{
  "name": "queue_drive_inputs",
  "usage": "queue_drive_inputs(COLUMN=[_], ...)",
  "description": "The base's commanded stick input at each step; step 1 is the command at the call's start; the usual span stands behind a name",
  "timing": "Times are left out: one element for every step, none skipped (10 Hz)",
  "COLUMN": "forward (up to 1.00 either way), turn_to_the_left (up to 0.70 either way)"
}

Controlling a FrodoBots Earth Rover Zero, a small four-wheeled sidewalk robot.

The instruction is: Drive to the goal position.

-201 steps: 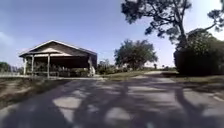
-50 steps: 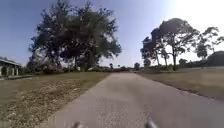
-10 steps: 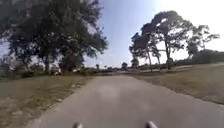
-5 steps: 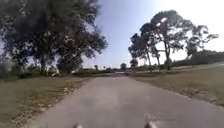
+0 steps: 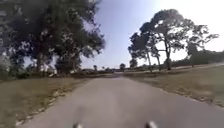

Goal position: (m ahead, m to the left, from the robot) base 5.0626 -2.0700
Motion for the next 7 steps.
queue_drive_inputs(forward=[1.00,1.00,1.00,1.00,1.00,1.00,1.00], turn_to_the_left=[-0.01,-0.01,-0.01,-0.01,-0.01,-0.01,-0.01])
